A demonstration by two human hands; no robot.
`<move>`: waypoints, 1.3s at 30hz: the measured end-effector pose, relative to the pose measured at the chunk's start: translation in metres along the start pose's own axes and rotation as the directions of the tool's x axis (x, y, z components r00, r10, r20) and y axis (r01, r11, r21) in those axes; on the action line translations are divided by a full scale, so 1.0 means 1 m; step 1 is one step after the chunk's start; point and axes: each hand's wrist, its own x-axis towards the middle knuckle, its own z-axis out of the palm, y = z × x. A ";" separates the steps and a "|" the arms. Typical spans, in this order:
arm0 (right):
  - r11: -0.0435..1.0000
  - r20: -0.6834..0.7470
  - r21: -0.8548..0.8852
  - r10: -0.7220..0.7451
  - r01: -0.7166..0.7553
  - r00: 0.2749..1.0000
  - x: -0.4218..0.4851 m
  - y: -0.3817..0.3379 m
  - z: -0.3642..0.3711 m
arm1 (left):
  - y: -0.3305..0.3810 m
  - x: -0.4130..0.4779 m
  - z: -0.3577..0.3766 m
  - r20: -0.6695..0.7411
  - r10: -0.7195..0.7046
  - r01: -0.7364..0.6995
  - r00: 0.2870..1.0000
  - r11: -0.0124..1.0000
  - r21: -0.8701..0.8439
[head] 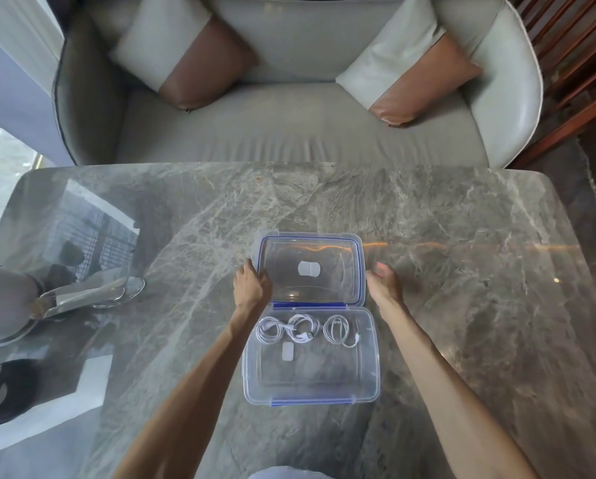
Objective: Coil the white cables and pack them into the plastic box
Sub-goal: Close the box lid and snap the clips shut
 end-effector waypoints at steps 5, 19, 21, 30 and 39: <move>0.983 0.171 -0.067 0.179 -0.170 0.969 0.014 0.001 0.018 | 0.004 0.015 -0.008 0.167 -0.093 0.110 0.982 0.989 -0.096; 0.690 0.260 0.689 0.050 -0.221 0.964 0.003 -0.087 -0.028 | 0.054 0.022 -0.102 0.142 0.121 0.005 0.982 0.745 -0.667; 0.681 0.284 0.695 0.035 -0.231 0.958 -0.001 -0.099 -0.040 | 0.053 0.014 -0.117 -0.053 0.200 -0.186 0.978 0.741 -0.645; 0.895 0.227 0.434 -0.221 0.105 0.949 -0.062 -0.064 -0.064 | 0.036 -0.023 -0.104 0.152 0.089 0.069 0.984 0.599 -0.798; 0.923 0.098 -0.277 -0.249 0.267 0.963 -0.145 0.059 -0.037 | -0.053 -0.134 -0.047 -0.133 0.079 -0.120 0.988 0.934 -0.337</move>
